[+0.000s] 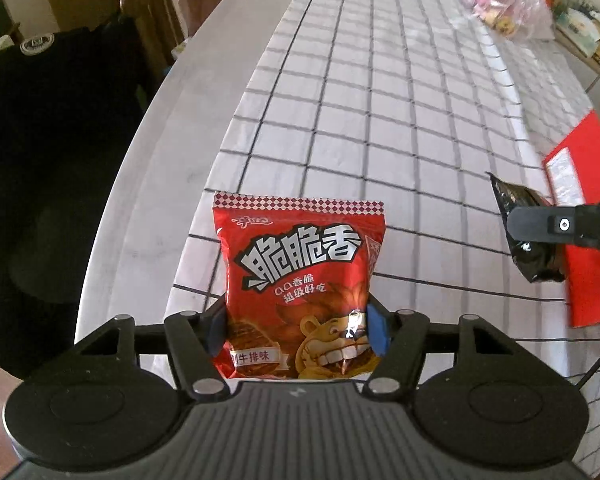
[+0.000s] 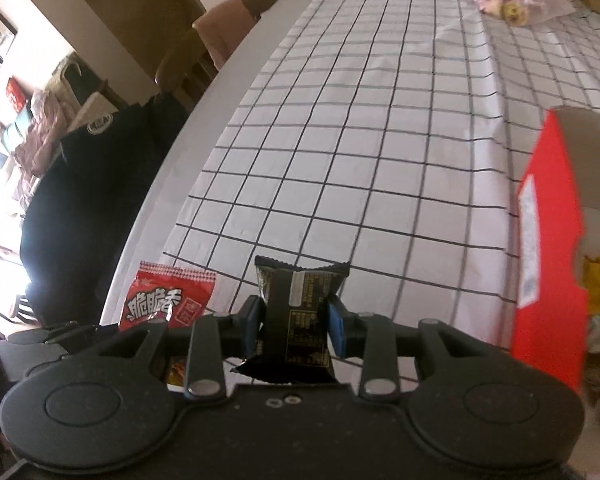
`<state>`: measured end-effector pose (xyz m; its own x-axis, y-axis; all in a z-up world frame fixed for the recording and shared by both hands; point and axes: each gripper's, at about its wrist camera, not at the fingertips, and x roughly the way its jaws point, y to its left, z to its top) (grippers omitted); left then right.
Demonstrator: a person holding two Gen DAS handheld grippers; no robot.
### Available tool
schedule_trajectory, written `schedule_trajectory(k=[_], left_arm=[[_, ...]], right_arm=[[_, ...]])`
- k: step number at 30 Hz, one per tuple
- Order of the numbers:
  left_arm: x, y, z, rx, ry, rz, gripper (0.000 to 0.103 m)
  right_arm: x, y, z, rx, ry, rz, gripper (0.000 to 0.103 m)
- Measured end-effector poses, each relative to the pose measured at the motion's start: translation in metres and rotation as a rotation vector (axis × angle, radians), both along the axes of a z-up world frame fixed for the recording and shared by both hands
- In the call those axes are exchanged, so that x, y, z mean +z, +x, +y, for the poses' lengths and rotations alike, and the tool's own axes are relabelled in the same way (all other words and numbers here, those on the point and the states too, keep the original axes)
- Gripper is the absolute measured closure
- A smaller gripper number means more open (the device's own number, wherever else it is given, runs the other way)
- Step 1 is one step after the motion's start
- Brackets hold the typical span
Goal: Organize snacks
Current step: 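Carry the red chip bag and chocolate bar over the red box with both tools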
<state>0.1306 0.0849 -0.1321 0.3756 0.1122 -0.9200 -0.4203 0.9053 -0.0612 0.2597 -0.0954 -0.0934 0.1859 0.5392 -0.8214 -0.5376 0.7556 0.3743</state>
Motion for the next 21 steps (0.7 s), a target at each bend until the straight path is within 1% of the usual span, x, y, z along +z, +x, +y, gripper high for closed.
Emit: schedule_trajectory(k=[5, 13, 21], left_arm=[[0.029, -0.004, -0.024, -0.035, -0.003, -0.058, 0.038], [0.072, 0.006, -0.073, -0.115, 0.005, -0.157, 0.038], [0.095, 0.028, -0.131, -0.205, 0.013, -0.219, 0.038]], right_arm=[[0.020, -0.007, -0.031, -0.019, 0.027, -0.037, 0.069], [0.050, -0.011, -0.086, -0.066, 0.063, -0.104, 0.069], [0.067, -0.007, -0.151, -0.148, 0.082, -0.160, 0.069]])
